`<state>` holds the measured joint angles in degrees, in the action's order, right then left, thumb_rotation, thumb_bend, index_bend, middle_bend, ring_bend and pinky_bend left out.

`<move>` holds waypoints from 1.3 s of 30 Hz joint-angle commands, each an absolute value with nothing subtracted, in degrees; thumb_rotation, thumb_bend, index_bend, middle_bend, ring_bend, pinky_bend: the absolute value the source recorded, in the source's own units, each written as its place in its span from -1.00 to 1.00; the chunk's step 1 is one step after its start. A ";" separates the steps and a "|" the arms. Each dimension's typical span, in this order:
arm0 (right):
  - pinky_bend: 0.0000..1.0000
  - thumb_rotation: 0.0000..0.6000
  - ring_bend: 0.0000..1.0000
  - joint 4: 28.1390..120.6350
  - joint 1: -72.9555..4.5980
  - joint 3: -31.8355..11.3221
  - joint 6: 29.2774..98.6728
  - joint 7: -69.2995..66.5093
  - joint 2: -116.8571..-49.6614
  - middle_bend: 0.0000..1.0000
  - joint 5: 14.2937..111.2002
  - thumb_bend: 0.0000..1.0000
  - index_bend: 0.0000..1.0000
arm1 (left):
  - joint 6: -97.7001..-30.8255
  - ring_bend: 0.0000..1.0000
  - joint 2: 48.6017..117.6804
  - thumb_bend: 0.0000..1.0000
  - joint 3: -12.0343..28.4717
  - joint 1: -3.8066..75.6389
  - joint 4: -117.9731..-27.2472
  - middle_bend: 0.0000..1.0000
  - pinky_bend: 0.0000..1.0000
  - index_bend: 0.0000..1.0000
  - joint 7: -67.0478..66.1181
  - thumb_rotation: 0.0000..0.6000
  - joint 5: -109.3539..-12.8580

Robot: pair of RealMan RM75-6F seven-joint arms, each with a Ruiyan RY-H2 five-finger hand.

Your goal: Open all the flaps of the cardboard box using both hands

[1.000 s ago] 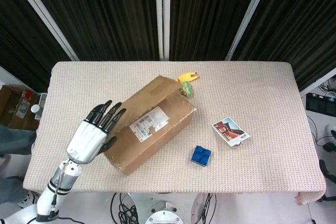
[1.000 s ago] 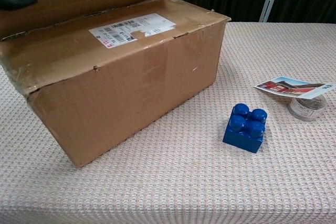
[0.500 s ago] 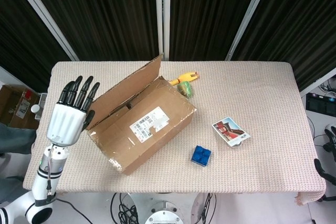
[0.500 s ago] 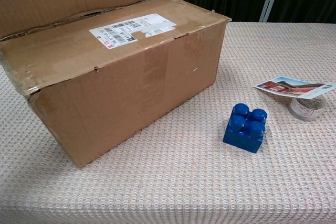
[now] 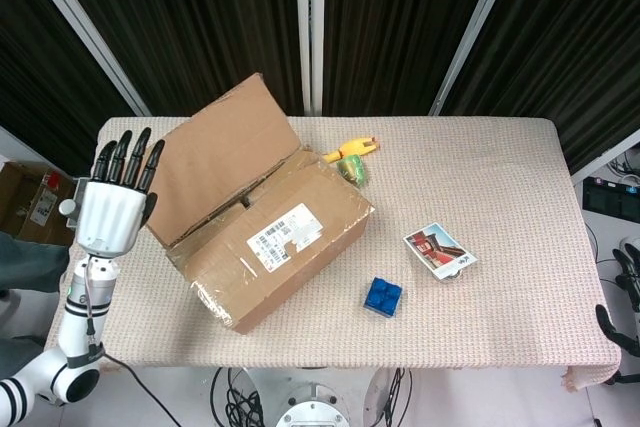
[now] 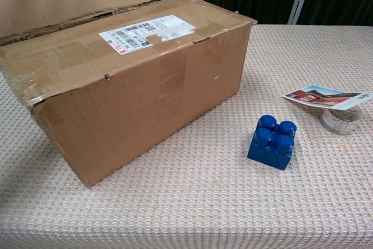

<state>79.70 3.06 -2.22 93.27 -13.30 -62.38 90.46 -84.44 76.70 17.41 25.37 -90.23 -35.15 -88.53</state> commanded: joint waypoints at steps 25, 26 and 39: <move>-1.00 1.00 -1.00 120.12 -35.06 -16.62 52.69 8.14 -47.20 -0.89 85.13 0.50 -1.00 | -92.37 -0.89 52.33 -0.88 -0.38 1.04 -96.64 -0.85 -0.60 -0.88 4.39 1.00 -91.38; -1.00 1.00 -1.00 120.18 -37.73 -17.74 49.81 10.40 -48.17 -0.89 81.57 0.53 -1.00 | -93.02 -0.89 52.23 -0.88 -0.74 0.45 -96.18 -0.85 -0.60 -0.88 4.88 1.00 -91.67; -1.00 1.00 -1.00 107.95 -73.12 -16.06 41.25 34.03 -67.50 -0.85 31.87 0.78 -0.99 | -95.76 -0.89 52.58 -0.88 -2.03 -2.82 -92.54 -0.85 -0.60 -0.88 8.93 1.00 -91.93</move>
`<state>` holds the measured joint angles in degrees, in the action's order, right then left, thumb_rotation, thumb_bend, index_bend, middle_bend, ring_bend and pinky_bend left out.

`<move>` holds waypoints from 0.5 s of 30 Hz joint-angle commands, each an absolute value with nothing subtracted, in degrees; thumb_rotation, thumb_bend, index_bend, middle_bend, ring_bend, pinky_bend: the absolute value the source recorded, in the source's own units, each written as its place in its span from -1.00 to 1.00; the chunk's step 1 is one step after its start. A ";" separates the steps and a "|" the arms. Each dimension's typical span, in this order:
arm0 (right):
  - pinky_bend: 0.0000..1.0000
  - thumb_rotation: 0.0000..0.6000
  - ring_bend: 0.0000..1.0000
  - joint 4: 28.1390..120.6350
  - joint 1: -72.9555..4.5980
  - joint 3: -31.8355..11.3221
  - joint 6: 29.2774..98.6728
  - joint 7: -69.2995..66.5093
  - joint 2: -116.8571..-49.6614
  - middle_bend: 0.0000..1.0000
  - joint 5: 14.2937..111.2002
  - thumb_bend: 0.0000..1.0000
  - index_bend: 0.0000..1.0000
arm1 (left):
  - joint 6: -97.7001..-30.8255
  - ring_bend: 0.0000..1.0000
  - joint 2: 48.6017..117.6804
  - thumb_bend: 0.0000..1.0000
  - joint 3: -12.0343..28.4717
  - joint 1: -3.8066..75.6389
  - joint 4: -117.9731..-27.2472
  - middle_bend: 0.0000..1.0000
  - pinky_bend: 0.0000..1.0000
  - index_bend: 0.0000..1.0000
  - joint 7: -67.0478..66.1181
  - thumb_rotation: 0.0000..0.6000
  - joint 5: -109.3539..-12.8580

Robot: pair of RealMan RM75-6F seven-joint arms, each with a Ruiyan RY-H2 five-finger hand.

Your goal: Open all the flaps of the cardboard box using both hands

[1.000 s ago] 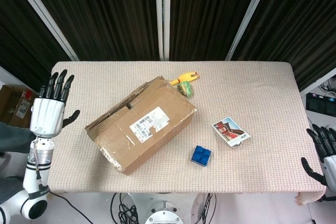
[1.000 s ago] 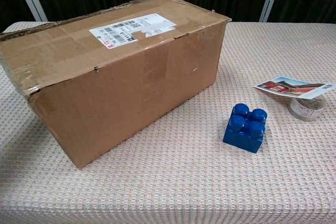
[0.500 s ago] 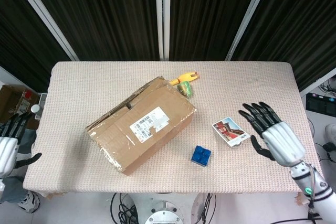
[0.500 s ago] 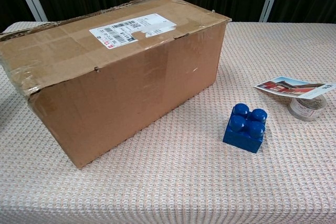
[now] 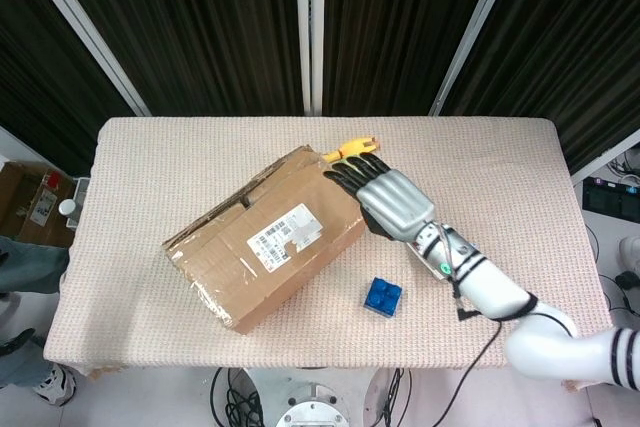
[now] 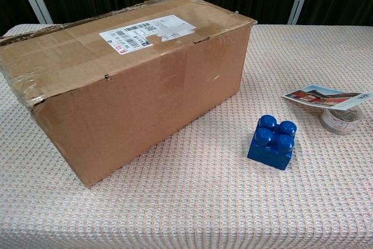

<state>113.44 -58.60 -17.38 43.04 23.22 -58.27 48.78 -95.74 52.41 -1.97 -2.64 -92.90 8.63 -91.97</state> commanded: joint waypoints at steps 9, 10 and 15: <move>-1.00 1.00 -1.00 99.13 -83.91 -12.84 46.47 39.78 -78.83 -0.86 20.29 0.82 -0.98 | -95.83 -0.89 53.26 -0.88 -1.90 -3.23 -91.31 -0.85 -0.60 -0.88 9.81 1.00 -91.94; -1.00 1.00 -1.00 97.89 -84.69 -12.56 47.26 40.37 -80.14 -0.86 19.96 0.82 -0.98 | -95.73 -0.89 53.30 -0.88 -1.90 -3.23 -91.22 -0.85 -0.60 -0.88 9.76 1.00 -91.94; -1.00 1.00 -1.00 94.62 -86.87 -12.17 47.84 41.28 -83.48 -0.87 17.28 0.82 -0.98 | -95.10 -0.89 53.15 -0.88 -1.60 -3.00 -91.17 -0.85 -0.60 -0.88 10.00 1.00 -91.52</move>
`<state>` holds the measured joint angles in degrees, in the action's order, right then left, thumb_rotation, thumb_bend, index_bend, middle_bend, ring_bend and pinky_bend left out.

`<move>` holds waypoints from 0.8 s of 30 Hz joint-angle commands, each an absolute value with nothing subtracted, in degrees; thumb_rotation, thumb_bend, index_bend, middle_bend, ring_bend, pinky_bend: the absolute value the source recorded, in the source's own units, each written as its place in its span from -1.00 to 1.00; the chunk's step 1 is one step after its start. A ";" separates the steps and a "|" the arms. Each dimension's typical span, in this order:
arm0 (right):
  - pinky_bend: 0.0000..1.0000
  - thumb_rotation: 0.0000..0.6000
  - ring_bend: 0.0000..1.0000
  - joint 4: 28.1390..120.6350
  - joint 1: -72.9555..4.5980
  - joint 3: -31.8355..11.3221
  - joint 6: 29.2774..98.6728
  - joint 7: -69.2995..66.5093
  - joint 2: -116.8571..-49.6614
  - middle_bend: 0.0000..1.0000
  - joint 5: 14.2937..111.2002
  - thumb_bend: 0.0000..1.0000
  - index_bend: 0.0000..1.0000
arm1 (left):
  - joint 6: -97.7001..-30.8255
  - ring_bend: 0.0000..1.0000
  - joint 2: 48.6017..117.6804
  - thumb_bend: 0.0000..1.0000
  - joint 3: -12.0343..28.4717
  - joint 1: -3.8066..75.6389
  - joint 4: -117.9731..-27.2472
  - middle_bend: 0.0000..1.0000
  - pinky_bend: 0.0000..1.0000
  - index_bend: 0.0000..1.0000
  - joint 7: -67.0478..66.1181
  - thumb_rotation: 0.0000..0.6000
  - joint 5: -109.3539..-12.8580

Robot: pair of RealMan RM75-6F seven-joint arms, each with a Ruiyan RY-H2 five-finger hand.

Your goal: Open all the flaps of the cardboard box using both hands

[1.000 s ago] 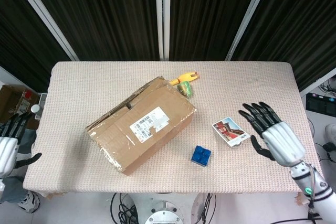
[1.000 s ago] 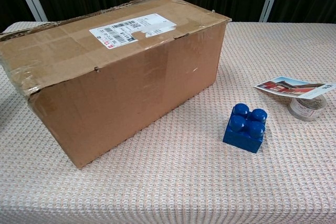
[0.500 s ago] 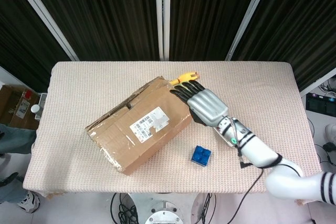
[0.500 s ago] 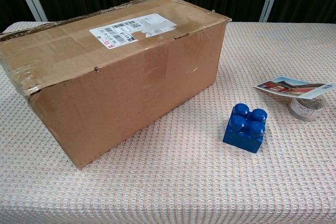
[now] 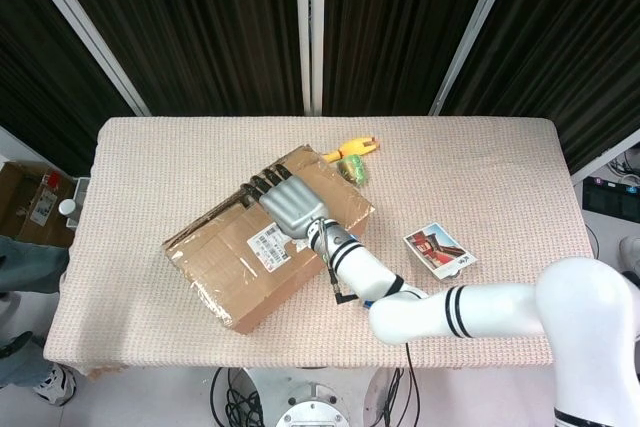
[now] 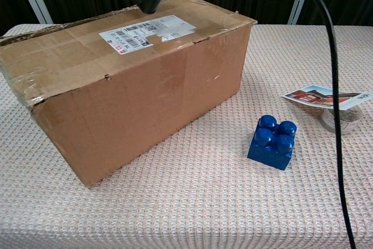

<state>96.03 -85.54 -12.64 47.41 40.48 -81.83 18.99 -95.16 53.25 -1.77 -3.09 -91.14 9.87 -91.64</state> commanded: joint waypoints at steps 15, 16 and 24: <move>-1.00 1.00 -1.00 93.68 -89.26 -11.01 48.35 42.40 -84.87 -0.60 14.74 1.00 -0.62 | -94.33 -0.89 53.15 -0.88 -1.14 -2.85 -90.36 -0.85 -0.60 -0.88 11.17 1.00 -91.03; -1.00 1.00 -1.00 93.83 -89.18 -11.08 48.68 42.21 -84.82 -0.57 15.00 1.00 -0.58 | -94.34 -0.89 53.11 -0.88 -1.10 -2.86 -90.31 -0.85 -0.60 -0.88 11.24 1.00 -91.01; -1.00 1.00 -1.00 95.60 -88.38 -11.72 50.24 40.97 -83.50 -0.40 16.21 1.00 -0.39 | -94.28 -0.89 52.97 -0.88 -1.04 -2.88 -90.37 -0.85 -0.60 -0.88 11.36 1.00 -91.14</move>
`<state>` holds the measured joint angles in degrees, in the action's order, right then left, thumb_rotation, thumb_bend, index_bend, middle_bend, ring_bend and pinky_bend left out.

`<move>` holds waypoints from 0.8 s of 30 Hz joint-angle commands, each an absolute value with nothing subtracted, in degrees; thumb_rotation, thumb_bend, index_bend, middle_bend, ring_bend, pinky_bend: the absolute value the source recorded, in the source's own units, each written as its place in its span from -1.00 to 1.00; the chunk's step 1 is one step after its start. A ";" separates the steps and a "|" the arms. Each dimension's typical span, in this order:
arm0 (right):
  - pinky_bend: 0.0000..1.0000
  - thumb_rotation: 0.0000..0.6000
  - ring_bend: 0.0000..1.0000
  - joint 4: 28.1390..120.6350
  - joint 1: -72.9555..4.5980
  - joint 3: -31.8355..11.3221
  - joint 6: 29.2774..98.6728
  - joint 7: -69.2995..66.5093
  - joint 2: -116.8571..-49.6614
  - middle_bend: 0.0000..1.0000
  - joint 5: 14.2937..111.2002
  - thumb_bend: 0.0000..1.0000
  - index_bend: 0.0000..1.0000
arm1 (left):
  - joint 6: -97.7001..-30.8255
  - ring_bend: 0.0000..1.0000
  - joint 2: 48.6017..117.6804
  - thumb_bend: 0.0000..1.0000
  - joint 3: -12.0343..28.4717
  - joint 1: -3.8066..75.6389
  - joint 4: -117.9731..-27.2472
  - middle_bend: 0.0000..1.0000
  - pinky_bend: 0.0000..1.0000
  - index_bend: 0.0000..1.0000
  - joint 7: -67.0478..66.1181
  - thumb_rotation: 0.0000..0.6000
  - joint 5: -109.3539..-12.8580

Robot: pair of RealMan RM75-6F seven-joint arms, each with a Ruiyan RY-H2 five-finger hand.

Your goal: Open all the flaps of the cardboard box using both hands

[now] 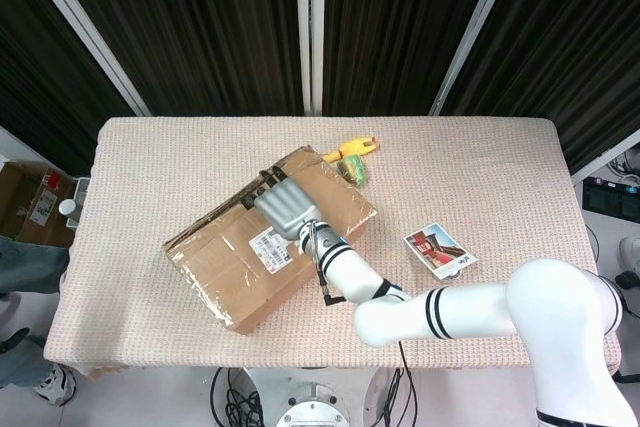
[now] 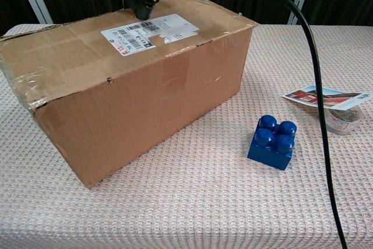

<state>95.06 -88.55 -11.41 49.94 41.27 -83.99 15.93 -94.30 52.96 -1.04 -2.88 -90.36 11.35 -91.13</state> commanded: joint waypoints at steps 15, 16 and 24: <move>-1.00 1.00 -1.00 115.00 -85.59 -17.79 48.04 35.11 -63.61 -0.33 13.61 1.00 -0.45 | -92.47 -0.89 51.58 -0.88 -0.89 -1.76 -92.70 -0.84 -0.60 -0.88 11.55 1.00 -91.45; -1.00 1.00 -1.00 116.46 -84.83 -18.12 47.77 34.27 -61.64 -0.33 14.35 1.00 -0.45 | -92.40 -0.89 51.47 -0.88 -0.88 -1.65 -93.08 -0.85 -0.60 -0.88 11.30 1.00 -91.58; -1.00 1.00 -1.00 125.14 -80.53 -19.23 39.31 27.58 -46.79 -0.31 14.47 1.00 -0.50 | -91.75 -0.89 50.65 -0.88 -0.75 -0.96 -95.71 -0.85 -0.60 -0.88 9.58 1.00 -92.07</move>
